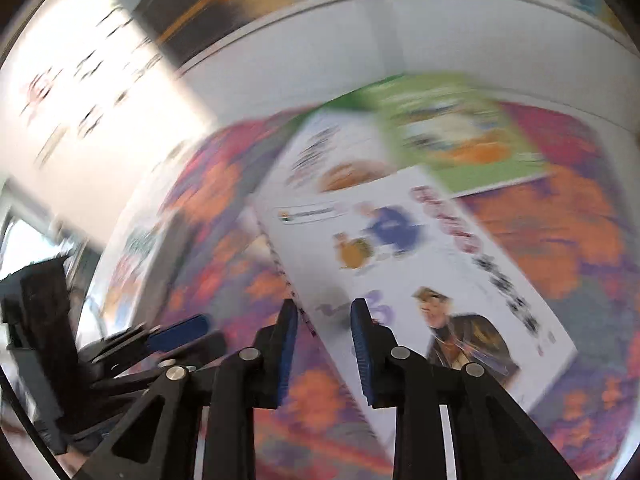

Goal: Organize books

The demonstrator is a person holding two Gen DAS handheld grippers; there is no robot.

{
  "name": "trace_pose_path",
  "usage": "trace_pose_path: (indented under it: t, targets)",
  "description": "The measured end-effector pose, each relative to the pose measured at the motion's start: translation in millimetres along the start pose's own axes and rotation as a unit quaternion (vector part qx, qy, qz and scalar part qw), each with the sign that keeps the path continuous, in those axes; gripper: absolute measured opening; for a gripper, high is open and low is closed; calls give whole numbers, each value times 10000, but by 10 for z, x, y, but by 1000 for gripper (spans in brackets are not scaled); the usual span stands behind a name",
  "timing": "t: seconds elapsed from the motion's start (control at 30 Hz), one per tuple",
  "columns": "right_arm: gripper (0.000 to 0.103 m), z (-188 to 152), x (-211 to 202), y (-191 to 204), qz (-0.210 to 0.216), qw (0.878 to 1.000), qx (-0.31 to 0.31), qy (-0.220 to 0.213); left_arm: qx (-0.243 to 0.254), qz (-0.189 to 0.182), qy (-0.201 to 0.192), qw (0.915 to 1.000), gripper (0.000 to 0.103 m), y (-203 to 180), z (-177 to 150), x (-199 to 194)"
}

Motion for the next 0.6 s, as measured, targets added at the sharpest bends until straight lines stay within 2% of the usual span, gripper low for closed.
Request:
trace_pose_path:
  t: [0.03, 0.07, 0.1, 0.13, 0.23, 0.33, 0.4, 0.47, 0.53, 0.6]
  targets:
    - [43, 16, -15, 8, -24, 10000, -30, -8, -13, -66, 37, 10000, 32, -6, -22, 15]
    - [52, 60, -57, -20, -84, 9999, -63, -74, -14, -113, 65, 9999, 32, -22, -37, 43]
    - [64, 124, -117, -89, -140, 9995, -50, -268, -6, -152, 108, 9998, 32, -38, -64, 71]
    - [70, 187, -177, -203, -266, 9983, 0, -527, -4, -202, 186, 9996, 32, -77, -105, 119]
    - [70, 388, -131, -651, -691, 9948, 81, -739, 70, -544, 476, 9974, 32, -261, -194, 337]
    - [70, 414, 98, -1123, -904, 9942, 290, -503, 257, -646, 643, 9955, 32, -448, -238, 606]
    - [70, 355, 231, -1284, -987, 9940, 388, -287, 317, -542, 770, 9950, 31, -479, -265, 774]
    - [70, 298, 399, -1400, -972, 9939, 524, -81, 238, -533, 772, 9953, 29, -456, -272, 844]
    - [70, 219, 572, -1434, -729, 9947, 674, 255, 174, -666, 741, 9949, 29, -431, -259, 815]
    - [70, 148, 597, -1376, -711, 9954, 611, 184, 1, -827, 740, 9938, 29, -356, -247, 778]
Point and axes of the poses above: each gripper's, at about its wrist camera, not at the fingertips, and x roughly the way its jaws point, y to its left, z to its top, the point moved 6 cm from there along x, roughly the way its jaws point, and after that the axes turned 13 degrees about -z, right-handed, at the moved point
